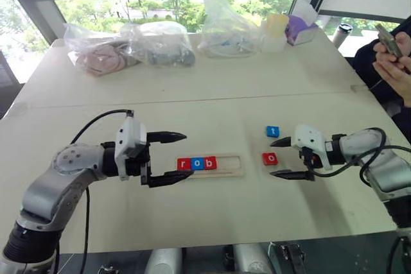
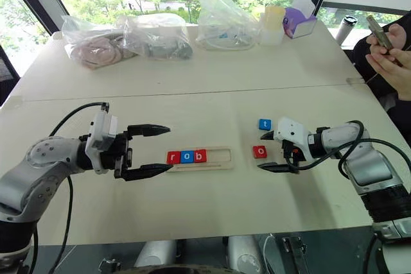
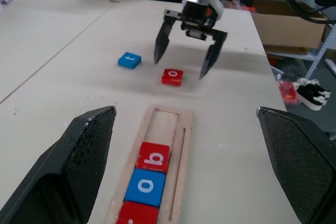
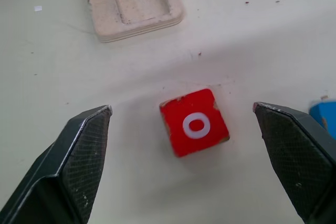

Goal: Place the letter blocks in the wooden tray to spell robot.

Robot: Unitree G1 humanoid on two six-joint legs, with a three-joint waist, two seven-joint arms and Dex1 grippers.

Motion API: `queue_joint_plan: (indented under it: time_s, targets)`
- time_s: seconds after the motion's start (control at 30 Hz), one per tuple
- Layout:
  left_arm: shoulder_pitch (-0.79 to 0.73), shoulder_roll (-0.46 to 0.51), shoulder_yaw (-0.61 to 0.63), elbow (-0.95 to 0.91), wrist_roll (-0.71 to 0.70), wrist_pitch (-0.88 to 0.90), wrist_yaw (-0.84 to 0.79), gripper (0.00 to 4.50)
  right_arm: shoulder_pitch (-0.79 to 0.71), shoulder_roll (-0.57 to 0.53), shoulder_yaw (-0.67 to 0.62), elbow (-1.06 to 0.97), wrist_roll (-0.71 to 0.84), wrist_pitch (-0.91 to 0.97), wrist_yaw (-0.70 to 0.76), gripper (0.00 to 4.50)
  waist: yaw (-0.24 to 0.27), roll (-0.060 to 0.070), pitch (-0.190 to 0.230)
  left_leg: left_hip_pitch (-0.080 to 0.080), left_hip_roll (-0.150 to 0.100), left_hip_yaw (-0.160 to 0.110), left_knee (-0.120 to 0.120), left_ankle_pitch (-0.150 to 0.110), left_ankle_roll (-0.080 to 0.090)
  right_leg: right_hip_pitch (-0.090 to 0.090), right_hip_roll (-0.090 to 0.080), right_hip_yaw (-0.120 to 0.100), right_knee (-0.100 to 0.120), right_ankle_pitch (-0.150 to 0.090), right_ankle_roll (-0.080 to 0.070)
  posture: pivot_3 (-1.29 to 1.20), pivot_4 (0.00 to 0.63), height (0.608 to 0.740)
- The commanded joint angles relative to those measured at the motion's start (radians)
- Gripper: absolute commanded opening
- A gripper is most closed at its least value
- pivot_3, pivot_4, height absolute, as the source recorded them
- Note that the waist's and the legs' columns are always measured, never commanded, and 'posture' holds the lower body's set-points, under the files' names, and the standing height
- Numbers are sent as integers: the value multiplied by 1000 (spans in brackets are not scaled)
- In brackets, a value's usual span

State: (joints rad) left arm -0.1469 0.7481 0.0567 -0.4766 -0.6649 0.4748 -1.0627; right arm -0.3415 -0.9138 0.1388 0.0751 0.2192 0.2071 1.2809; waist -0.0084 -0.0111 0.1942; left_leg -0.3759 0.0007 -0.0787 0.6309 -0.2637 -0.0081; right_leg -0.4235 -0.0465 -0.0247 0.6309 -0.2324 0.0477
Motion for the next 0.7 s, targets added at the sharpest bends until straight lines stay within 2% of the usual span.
queue_joint_plan:
  time_s: [0.03,0.1,0.17,0.2,0.37,0.57,0.7]
  targets:
    - [7,13,28,-42,-20,0,5,4500,-15,16,3,49,-17,-50,19,4444,0,0,0,0,0,0,0,0,0,0,0,0,0,0,0,0,150,740]
    - [8,15,29,-41,-20,-2,5,4500,-16,22,10,66,-25,-63,26,4444,-1,0,0,0,0,0,0,0,0,0,0,1,0,0,0,0,150,740]
    - [6,16,29,-39,-18,-3,7,4500,-17,31,11,82,-31,-74,24,3922,-1,0,0,1,0,0,1,0,0,1,0,1,0,0,-1,0,150,740]
    - [6,16,29,-39,-17,-3,9,4500,-19,35,10,88,-31,-78,24,3582,-2,0,0,1,0,0,1,0,0,1,0,1,0,0,-1,0,150,740]
    - [7,16,28,-40,-13,-5,13,4500,-31,60,-5,85,-29,-80,3,1118,-2,0,0,1,0,0,1,0,0,1,0,1,0,0,0,0,150,740]
    - [19,23,33,-46,-18,-3,14,4500,-62,80,-17,-75,9,9,-22,1131,-4,0,0,1,0,0,0,0,0,1,0,1,1,0,0,0,150,740]
    - [76,55,55,-69,-34,1,-14,4500,-85,137,42,-247,38,141,-49,1131,-6,0,0,2,0,0,0,0,0,1,0,1,1,1,1,0,150,740]
